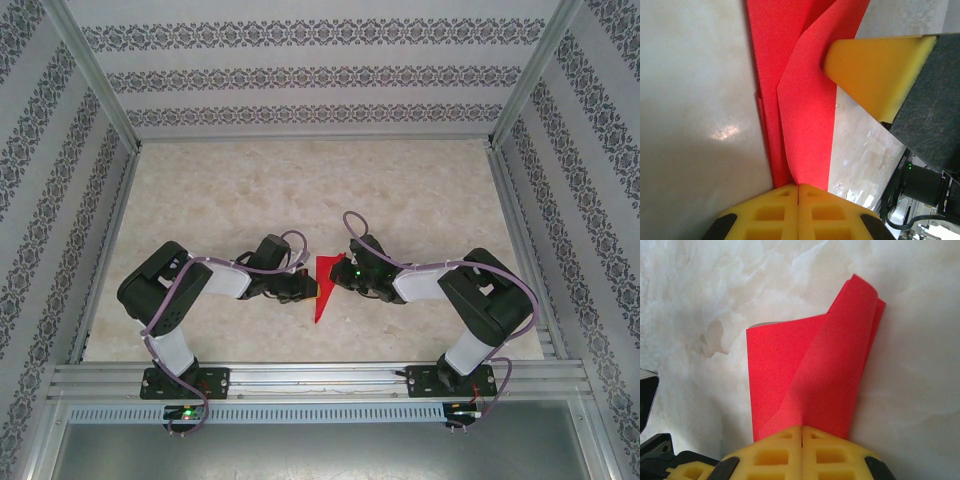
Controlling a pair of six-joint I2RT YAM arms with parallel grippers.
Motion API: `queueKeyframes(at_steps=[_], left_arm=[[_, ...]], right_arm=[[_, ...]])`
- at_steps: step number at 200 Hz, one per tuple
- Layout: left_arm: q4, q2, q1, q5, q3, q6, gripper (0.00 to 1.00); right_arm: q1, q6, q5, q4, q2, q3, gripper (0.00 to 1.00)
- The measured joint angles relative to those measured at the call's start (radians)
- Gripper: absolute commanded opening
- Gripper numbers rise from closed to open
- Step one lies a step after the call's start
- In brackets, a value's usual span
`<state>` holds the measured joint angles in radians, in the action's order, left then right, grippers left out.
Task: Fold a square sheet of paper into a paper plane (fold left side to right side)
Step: Fold the wing for the fifth time at the center of the table.
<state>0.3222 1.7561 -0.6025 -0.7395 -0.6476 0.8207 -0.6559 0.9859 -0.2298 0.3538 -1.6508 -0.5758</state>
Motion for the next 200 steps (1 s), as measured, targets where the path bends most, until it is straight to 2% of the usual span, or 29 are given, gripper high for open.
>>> queueKeyframes(at_steps=[12, 50, 71, 101, 120, 168, 200], left_arm=[[0.002, -0.011, -0.004, 0.008, 0.005, 0.002, 0.16], [-0.023, -0.100, -0.004, 0.042, 0.031, 0.003, 0.24], [-0.044, -0.169, 0.004, 0.045, 0.033, 0.002, 0.24], [-0.075, -0.231, 0.021, 0.043, 0.032, -0.003, 0.18], [-0.095, -0.234, 0.022, 0.030, 0.030, -0.005, 0.14], [-0.106, -0.195, 0.022, -0.028, -0.009, -0.005, 0.14], [-0.113, -0.154, 0.022, -0.027, -0.037, -0.015, 0.28]], right_arm=[[0.000, 0.000, 0.000, -0.002, 0.000, 0.000, 0.02], [0.006, -0.001, -0.014, -0.003, 0.000, 0.000, 0.00], [0.006, -0.002, -0.023, -0.003, 0.000, 0.000, 0.00], [0.006, -0.002, -0.026, -0.004, 0.000, 0.000, 0.00], [0.006, -0.002, -0.027, -0.004, 0.000, 0.000, 0.00], [0.006, -0.006, -0.027, -0.004, 0.000, 0.000, 0.00], [0.006, -0.006, -0.031, -0.006, 0.000, 0.000, 0.00]])
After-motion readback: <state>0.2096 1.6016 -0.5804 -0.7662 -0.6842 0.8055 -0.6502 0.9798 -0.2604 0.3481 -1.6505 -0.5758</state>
